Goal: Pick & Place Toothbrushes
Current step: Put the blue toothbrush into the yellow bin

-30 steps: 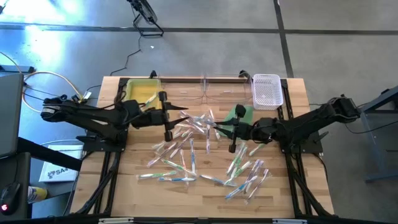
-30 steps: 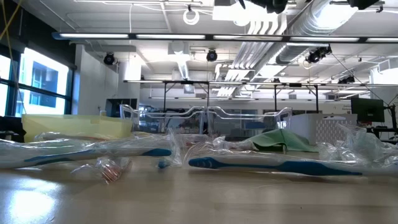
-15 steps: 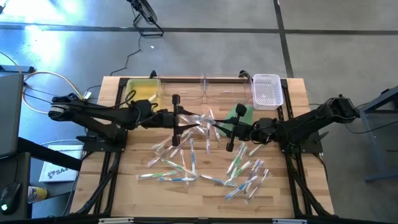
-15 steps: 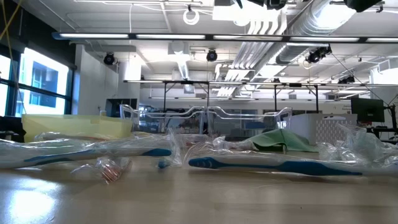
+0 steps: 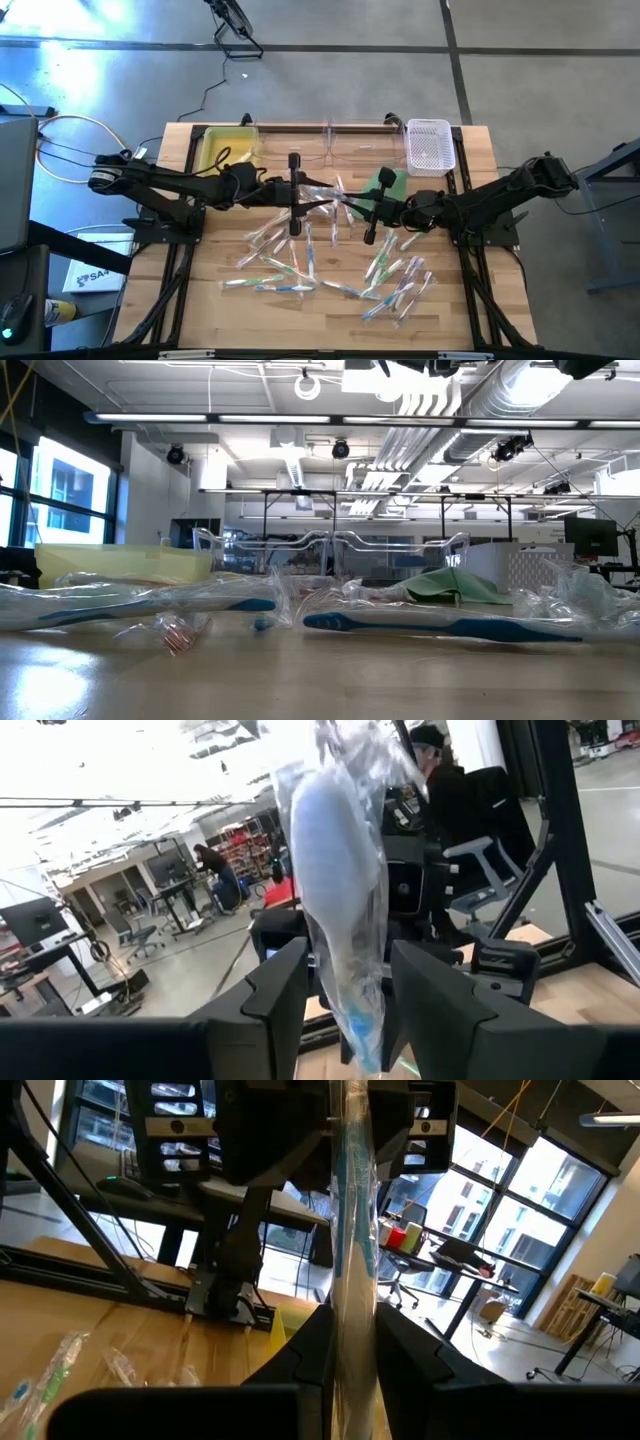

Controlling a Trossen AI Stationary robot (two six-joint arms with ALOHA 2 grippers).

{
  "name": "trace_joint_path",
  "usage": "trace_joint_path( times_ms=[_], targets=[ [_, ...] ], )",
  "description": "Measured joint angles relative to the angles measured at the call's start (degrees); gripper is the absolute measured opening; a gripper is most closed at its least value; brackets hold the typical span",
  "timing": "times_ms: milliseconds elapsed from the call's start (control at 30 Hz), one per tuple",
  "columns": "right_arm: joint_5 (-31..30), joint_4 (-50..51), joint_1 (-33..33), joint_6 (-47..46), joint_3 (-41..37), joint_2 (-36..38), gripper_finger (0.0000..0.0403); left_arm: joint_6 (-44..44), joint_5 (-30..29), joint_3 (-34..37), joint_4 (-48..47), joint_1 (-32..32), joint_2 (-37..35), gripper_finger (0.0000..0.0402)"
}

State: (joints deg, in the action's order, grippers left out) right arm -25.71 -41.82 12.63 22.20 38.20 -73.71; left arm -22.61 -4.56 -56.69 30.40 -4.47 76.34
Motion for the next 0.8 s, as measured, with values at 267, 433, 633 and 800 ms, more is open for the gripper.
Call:
trace_joint_path(
  times_ms=[267,433,633,800],
  targets=[
    [-1.44,0.16,0.01,0.09,0.0,0.0,0.0044,-0.02,-0.02,0.0,-0.32,0.0,0.0,0.0076],
    [-1.26,0.26,0.01,0.56,0.0,0.0,0.0044,-0.96,0.34,0.0,-0.12,-0.02,0.0,0.0023],
    [-0.97,0.92,0.01,0.59,0.0,0.0,0.0044,-1.14,1.23,0.01,-0.56,-0.02,0.0,0.0014],
    [-1.88,0.89,0.12,-1.33,0.0,0.0,0.0101,-2.05,1.69,0.04,-0.71,-0.02,0.0,0.0014]
  ],
)
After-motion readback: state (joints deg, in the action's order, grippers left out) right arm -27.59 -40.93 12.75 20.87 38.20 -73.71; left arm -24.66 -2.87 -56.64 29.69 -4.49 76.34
